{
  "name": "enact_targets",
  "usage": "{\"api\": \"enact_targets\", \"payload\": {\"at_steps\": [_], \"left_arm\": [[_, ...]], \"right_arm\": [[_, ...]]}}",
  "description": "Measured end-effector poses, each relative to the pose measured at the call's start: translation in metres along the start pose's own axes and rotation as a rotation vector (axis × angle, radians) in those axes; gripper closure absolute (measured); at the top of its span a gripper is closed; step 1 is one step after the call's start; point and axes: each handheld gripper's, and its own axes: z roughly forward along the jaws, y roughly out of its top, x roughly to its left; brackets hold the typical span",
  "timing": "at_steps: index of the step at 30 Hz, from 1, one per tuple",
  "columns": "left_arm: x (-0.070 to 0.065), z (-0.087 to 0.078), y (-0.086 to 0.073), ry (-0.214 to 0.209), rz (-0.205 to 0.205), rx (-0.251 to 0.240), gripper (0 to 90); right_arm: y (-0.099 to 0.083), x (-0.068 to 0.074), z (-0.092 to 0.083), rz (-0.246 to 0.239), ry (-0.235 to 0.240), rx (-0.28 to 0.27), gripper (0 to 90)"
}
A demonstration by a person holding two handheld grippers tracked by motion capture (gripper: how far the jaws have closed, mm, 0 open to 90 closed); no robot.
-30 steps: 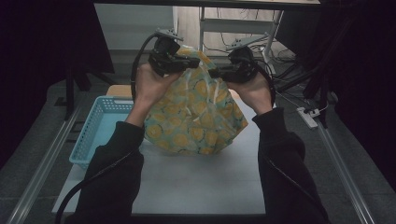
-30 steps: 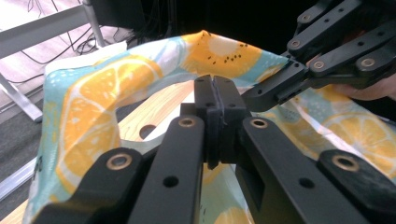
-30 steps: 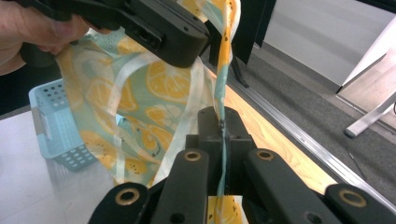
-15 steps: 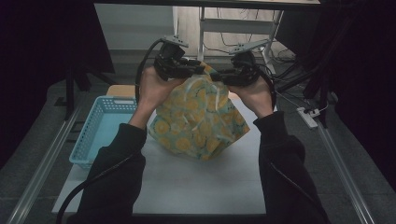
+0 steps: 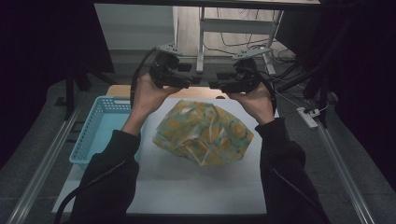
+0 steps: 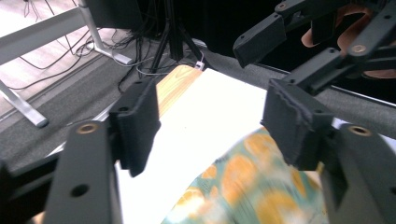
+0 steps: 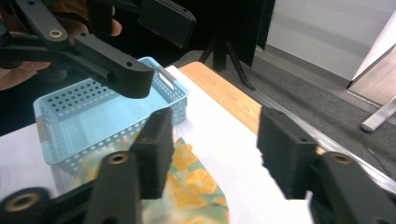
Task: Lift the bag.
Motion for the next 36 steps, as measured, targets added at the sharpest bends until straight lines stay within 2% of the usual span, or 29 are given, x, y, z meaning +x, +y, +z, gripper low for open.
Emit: {"api": "enact_targets", "payload": {"at_steps": [6, 11, 14, 19, 26, 29, 36], "left_arm": [[0.001, 0.002, -0.011, 0.004, -0.026, 0.034, 19.8], [0.001, 0.004, -0.022, -0.018, -0.052, 0.042, 12.7], [0.001, 0.005, -0.028, -0.035, -0.068, 0.041, 10.9], [-0.003, 0.007, -0.038, -0.046, -0.055, 0.059, 6.4], [-0.008, 0.005, -0.055, -0.074, -0.068, 0.049, 0.9], [-0.01, 0.003, -0.065, -0.082, -0.076, 0.039, 0.0], [-0.015, 0.0, -0.084, -0.11, -0.076, 0.044, 0.0]], "right_arm": [[-0.009, 0.002, 0.001, 0.003, -0.012, 0.005, 31.1], [-0.021, 0.001, 0.003, 0.011, -0.022, 0.005, 23.0], [-0.027, 0.002, 0.004, 0.016, -0.026, 0.005, 18.8], [-0.036, 0.004, 0.005, 0.027, -0.019, 0.002, 14.4], [-0.049, 0.009, 0.002, 0.039, -0.007, -0.005, 9.2], [-0.057, 0.013, 0.003, 0.025, -0.022, 0.014, 7.2], [-0.075, 0.019, 0.004, 0.019, -0.018, 0.005, 4.3]]}}
